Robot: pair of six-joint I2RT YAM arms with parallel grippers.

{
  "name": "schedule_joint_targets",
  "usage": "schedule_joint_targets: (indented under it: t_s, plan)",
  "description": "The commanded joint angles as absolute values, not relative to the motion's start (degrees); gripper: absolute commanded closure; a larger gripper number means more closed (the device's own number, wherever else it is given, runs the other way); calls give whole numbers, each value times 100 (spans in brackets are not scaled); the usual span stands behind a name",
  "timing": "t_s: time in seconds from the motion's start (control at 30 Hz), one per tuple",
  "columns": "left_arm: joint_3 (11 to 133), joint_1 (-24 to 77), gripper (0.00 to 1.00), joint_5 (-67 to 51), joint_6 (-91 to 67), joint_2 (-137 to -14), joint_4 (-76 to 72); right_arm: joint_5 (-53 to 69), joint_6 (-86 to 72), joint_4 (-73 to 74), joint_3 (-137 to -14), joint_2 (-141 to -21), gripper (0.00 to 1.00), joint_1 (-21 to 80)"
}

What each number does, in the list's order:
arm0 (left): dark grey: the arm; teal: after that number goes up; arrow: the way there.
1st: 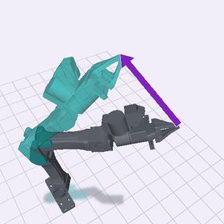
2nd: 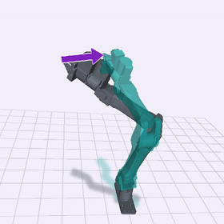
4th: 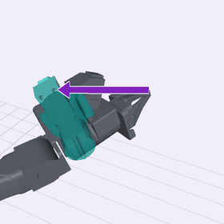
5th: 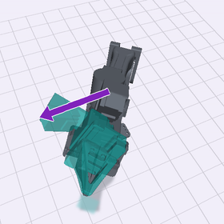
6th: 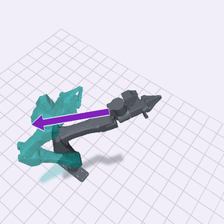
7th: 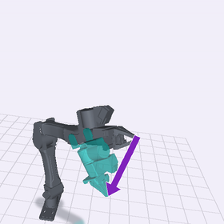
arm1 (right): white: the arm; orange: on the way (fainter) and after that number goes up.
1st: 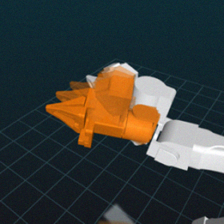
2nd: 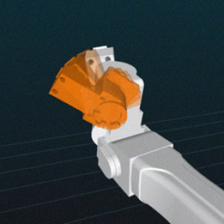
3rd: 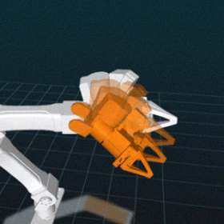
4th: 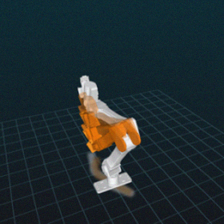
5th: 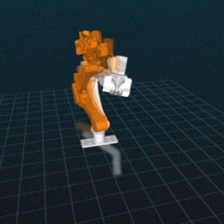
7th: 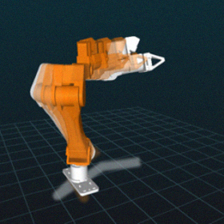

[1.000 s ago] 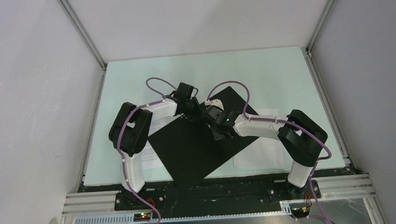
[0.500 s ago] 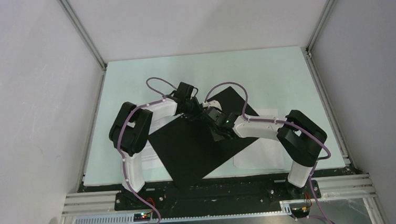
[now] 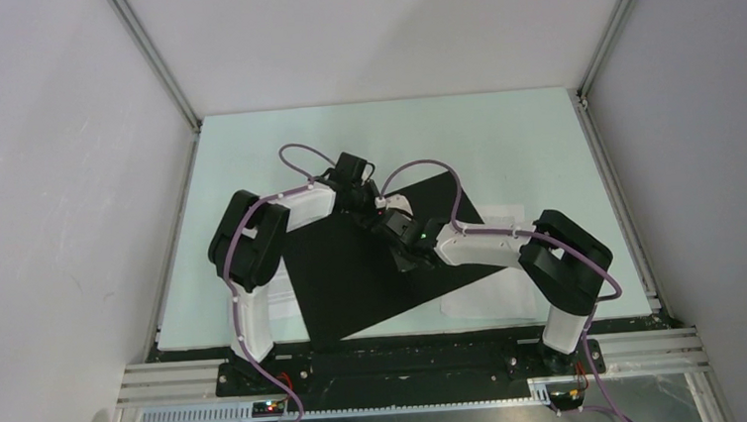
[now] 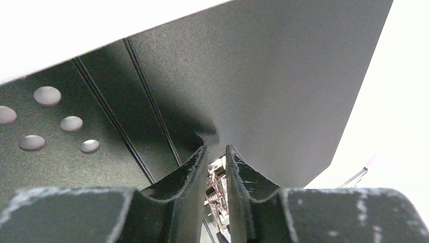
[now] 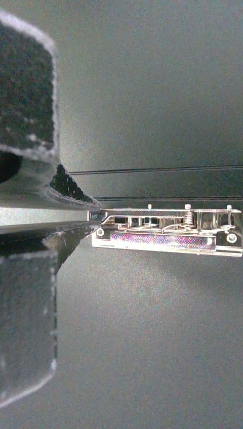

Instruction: Put the files into the folder

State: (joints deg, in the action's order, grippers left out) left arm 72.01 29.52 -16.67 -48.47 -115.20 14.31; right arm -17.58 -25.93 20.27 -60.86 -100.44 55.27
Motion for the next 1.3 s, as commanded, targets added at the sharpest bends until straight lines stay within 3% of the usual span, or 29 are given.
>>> schedule_joint_targets:
  t_s: [0.0,0.37,0.7,0.9,1.27]
  plan:
    - [7044,3074,70,-1291,-4451,-11824,1995,-1544,-2927,2197,-6053,-10318,87,5697]
    - [6454,3254,72,-1004,-4259,-10921,1990,-1671,-3161,2207,-5988,-10405,94,5532]
    - [6435,3408,77,-828,-4146,-11103,2099,-1874,-3438,2195,-5867,-10642,98,5535]
    - [6231,3412,65,-409,-4141,-10741,2268,-1889,-3501,2149,-5814,-10683,99,5542]
    - [6486,3427,69,-281,-4229,-10966,2336,-1884,-3502,2115,-5813,-10679,100,5533]
